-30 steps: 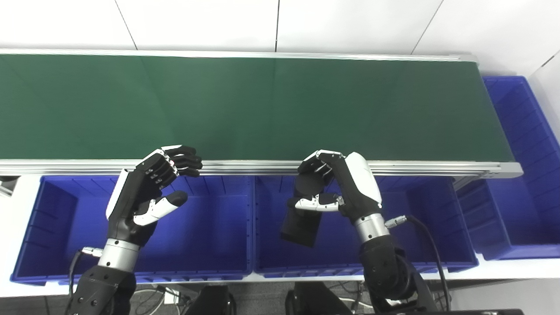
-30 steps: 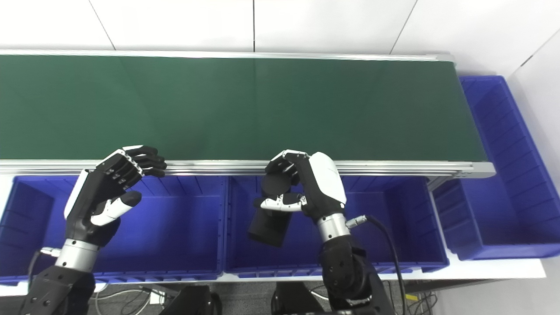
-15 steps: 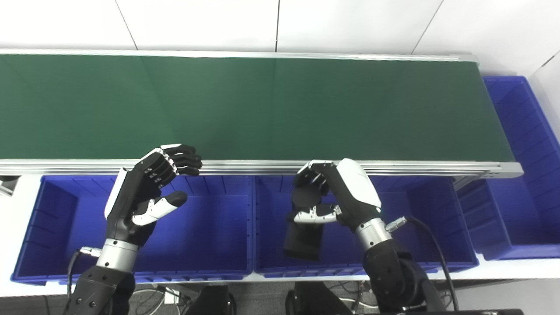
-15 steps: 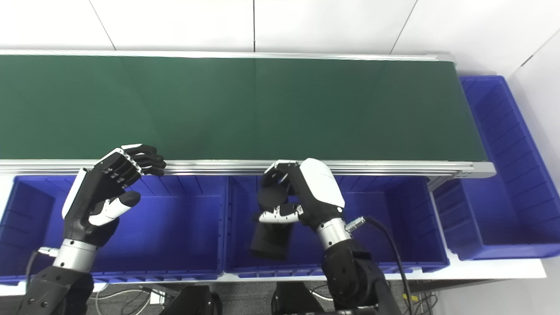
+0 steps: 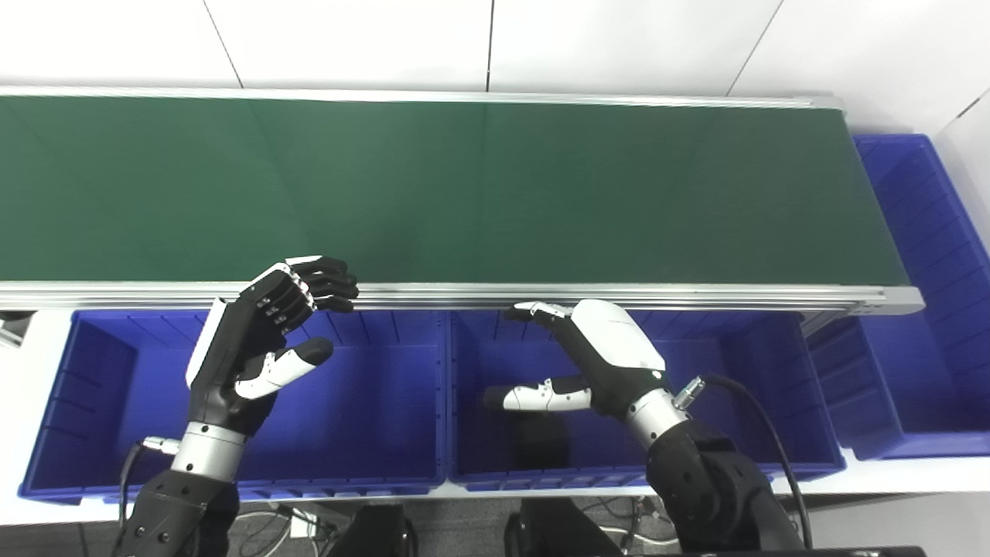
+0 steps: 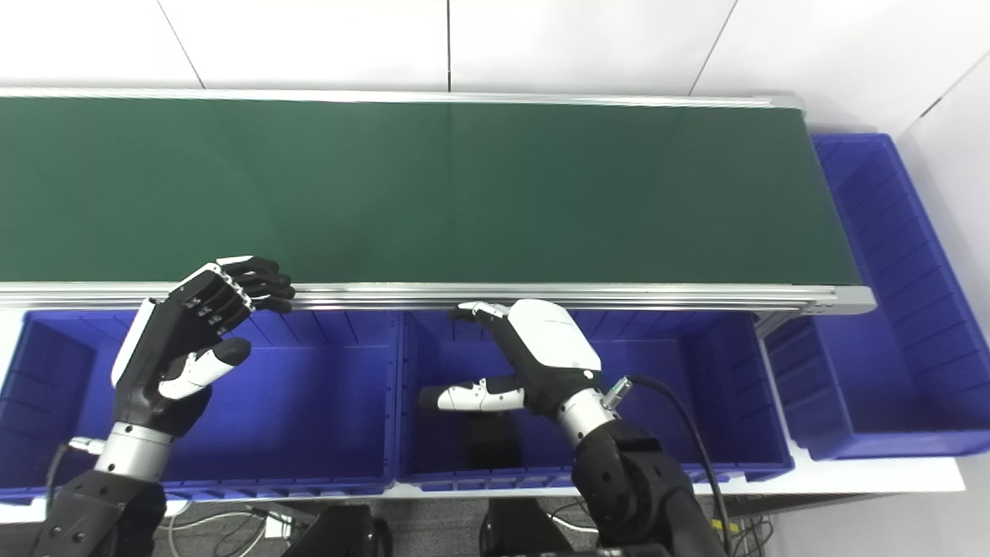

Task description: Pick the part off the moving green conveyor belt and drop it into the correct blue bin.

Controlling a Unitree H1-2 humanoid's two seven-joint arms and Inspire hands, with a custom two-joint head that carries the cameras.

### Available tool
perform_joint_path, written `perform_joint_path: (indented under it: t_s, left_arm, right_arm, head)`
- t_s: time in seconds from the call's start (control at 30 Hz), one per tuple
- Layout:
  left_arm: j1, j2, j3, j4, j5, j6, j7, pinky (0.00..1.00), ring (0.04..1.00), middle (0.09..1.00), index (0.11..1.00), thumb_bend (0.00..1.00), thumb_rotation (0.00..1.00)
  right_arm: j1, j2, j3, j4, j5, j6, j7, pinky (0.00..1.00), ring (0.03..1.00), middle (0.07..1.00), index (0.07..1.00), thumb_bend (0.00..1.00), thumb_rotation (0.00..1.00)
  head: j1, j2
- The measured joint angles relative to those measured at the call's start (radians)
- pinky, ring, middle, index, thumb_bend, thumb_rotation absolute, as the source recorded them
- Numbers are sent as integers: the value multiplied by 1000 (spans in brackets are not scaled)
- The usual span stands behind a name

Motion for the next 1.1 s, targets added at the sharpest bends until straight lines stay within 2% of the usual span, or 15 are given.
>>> perform_joint_path:
  t_s: [0.4,0.53,0.63,0.73,0.77,0.9,1.1]
  left_arm:
    - [3,0,0,0,0,0,0,574,621,640,658,953,527]
    - [4,-1,-1,0,0,0,0,573,622,639,654,950,512]
    - [7,-2,-2,0,0,0,0,572,624,641,654,950,514]
    - [8,-3,-7,1,5,0,0,569,625,645,654,947,514]
    - [10,-4,-10,1,7,-1,0,569,625,645,654,946,514]
    - [12,-4,-19,13,23,-15,-5,575,633,655,660,940,524]
    - [26,-7,-28,33,37,-30,-13,609,670,686,674,944,500]
  right_arm:
    - [7,5,-7,-6,2,0,-17,696,779,806,811,660,846]
    - [17,14,-17,-14,48,0,-35,711,789,814,814,629,790]
    - [31,38,-34,-26,139,-5,-62,688,773,808,811,635,727]
    - [55,77,-67,-23,289,-42,-102,652,733,783,808,693,639]
    - [65,95,-85,-21,367,-63,-122,652,733,782,807,698,634]
    - [93,134,-113,-3,547,-134,-161,673,754,799,840,783,608]
    - [110,129,-128,42,700,-187,-168,693,779,826,885,848,591]
  head:
    - [21,-14]
    - [41,-17]
    - [70,-28]
    - [90,-40]
    - [91,-40]
    - [123,-60]
    - [172,-93]
